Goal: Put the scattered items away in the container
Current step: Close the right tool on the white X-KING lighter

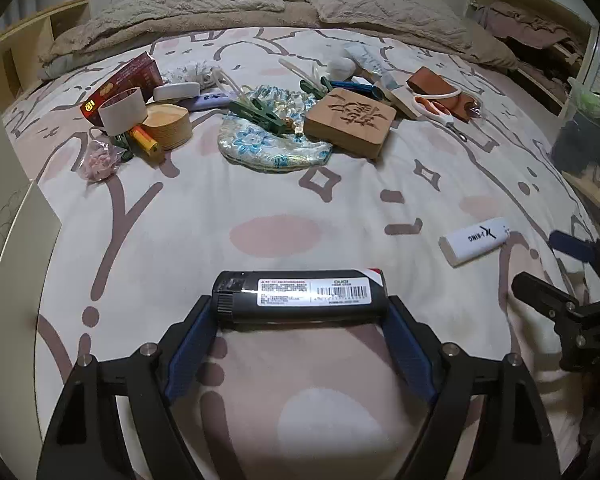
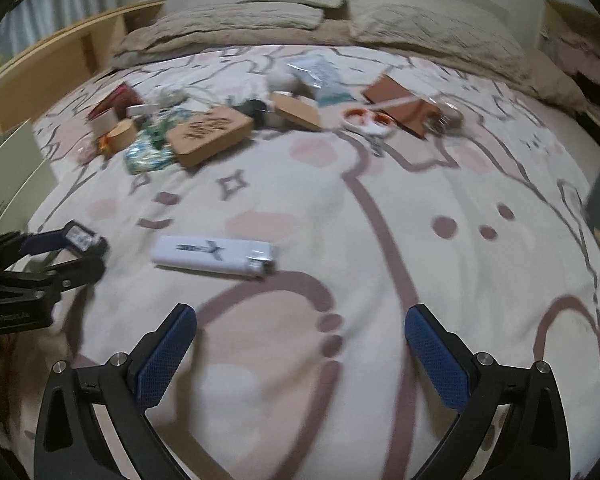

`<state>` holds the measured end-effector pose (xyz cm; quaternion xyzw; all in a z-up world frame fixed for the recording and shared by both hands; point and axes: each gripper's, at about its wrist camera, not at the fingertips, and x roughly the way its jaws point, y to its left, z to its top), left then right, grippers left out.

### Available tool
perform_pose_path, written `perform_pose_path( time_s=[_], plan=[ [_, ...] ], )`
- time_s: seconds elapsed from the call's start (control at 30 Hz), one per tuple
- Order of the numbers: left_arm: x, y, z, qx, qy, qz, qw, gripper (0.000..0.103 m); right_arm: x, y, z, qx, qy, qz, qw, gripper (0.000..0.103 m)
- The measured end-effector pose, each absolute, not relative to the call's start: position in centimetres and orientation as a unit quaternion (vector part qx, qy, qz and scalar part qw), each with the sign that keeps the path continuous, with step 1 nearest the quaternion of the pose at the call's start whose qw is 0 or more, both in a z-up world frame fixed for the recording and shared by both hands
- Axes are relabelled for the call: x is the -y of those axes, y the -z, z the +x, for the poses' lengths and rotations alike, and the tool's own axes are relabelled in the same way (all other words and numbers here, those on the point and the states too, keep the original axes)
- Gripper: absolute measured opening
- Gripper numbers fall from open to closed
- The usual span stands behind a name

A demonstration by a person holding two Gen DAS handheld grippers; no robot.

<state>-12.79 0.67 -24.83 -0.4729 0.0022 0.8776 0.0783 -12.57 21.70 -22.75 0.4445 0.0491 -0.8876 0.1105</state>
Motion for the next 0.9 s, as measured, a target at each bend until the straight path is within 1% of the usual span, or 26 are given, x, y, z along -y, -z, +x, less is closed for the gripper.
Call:
perform_pose_path(
  time_s=[0.23,0.33,0.57,0.7,0.83,0.87,0.9],
  plan=[
    [-0.5,24.8,-11.9,-0.011,-0.881,-0.467,0.081,0.083,-17.8,22.7,-13.1,-0.111,0.884,0.436,0.125,0.103],
    [-0.3,24.9,-11.5,-0.011,-0.882,-0.464,0.082,0.083,-16.8,23.0,-13.5,-0.124,0.879,0.440,0.133,0.103],
    [-0.1,24.9,-11.3,-0.009,-0.883,-0.462,0.084,0.083,-16.0,23.5,-14.9,-0.103,0.865,0.467,0.151,0.103],
    [-0.1,24.9,-11.2,-0.010,-0.883,-0.461,0.084,0.083,-16.0,24.1,-15.8,-0.068,0.863,0.480,0.140,0.103],
    [0.1,24.8,-10.9,-0.009,-0.884,-0.459,0.086,0.083,-16.0,24.2,-15.5,-0.068,0.871,0.468,0.133,0.103],
    [0.2,24.8,-10.8,-0.008,-0.884,-0.459,0.086,0.083,-16.0,24.1,-15.4,-0.067,0.873,0.465,0.134,0.102],
    [0.2,24.8,-10.8,-0.008,-0.884,-0.459,0.087,0.083,-16.1,24.1,-15.2,-0.065,0.874,0.461,0.137,0.096]
  ],
)
